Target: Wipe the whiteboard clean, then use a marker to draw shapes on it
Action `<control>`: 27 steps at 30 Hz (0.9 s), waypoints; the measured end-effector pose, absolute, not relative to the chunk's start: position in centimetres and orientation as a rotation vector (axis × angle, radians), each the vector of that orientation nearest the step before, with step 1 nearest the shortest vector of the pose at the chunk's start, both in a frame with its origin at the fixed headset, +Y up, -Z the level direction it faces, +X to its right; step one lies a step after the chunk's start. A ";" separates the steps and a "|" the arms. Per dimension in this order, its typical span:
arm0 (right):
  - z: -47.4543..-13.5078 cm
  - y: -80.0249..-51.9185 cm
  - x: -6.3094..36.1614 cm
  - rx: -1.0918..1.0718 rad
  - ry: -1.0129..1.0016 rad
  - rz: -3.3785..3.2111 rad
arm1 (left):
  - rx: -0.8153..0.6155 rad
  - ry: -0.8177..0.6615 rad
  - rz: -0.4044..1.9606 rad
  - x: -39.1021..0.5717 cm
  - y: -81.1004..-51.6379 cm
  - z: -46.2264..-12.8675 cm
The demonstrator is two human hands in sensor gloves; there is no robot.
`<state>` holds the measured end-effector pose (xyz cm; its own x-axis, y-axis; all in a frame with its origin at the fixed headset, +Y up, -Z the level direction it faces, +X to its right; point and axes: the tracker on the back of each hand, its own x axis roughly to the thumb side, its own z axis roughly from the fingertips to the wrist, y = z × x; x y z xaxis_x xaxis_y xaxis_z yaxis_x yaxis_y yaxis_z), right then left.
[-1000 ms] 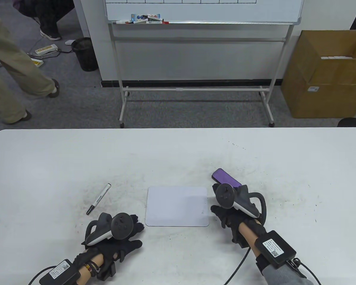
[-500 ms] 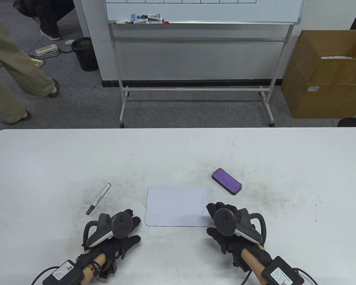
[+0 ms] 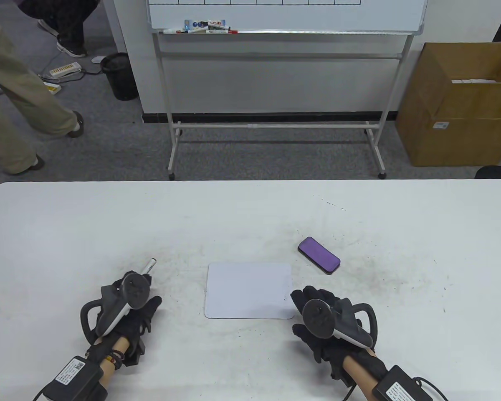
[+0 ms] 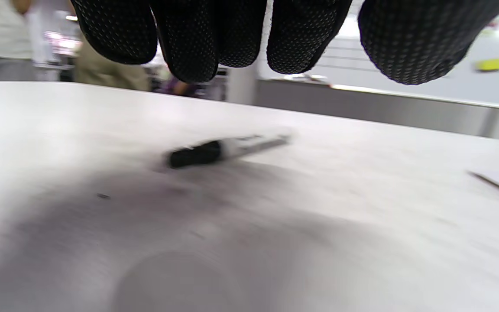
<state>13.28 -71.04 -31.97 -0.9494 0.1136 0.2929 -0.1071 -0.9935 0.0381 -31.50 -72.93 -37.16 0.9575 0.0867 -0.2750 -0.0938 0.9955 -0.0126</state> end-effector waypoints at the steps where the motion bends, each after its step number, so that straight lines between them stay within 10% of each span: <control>1: -32.0 -71.0 13.4 0.451 0.030 2.990 | -0.039 0.347 0.091 -32.7 -73.2 -37.6; 27: -32.4 -71.7 13.7 0.425 0.106 2.991 | -0.140 0.400 -0.155 -32.0 -75.5 -41.6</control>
<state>13.65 -71.67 -32.37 -0.9536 0.1267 0.2730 -0.1070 -0.9905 0.0860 -31.98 -75.52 -41.59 0.9097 -0.1771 -0.3756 0.1219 0.9786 -0.1660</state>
